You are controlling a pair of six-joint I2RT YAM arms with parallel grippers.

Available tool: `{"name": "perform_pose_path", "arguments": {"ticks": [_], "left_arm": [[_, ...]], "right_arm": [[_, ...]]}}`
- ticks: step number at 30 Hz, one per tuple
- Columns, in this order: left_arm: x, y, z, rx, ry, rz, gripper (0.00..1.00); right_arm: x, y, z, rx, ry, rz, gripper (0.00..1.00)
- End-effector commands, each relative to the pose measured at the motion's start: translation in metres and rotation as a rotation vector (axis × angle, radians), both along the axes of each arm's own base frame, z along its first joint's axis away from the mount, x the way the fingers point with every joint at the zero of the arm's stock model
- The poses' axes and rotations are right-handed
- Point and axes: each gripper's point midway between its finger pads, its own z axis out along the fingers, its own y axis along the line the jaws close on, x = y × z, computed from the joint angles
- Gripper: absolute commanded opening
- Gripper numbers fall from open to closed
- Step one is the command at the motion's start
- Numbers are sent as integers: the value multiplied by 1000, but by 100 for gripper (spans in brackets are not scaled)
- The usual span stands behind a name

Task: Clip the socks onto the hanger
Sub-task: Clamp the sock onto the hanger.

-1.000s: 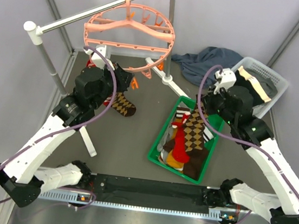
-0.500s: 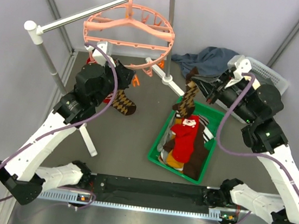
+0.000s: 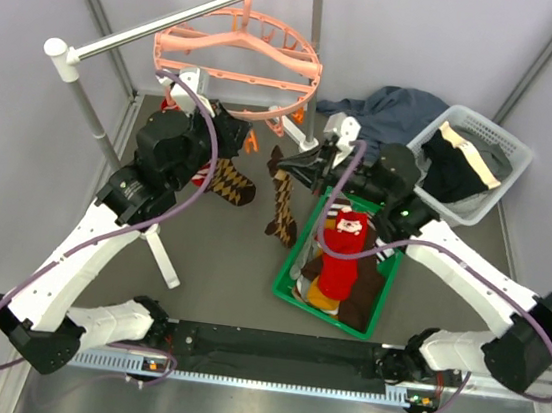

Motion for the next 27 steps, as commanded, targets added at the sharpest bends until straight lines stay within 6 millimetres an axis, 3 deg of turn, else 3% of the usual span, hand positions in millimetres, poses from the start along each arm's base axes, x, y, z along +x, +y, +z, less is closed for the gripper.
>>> {"name": "perform_pose_path", "arguments": {"ticks": [1, 6, 27], "left_arm": [[-2, 1, 35, -28, -116, -5, 10], [-3, 1, 22, -20, -118, -9, 10], [-5, -4, 13, -13, -157, -46, 10]], "right_arm": [[-7, 22, 11, 84, -91, 75, 0], [-1, 44, -11, 79, -40, 109, 0], [6, 55, -17, 108, -5, 123, 0]]}}
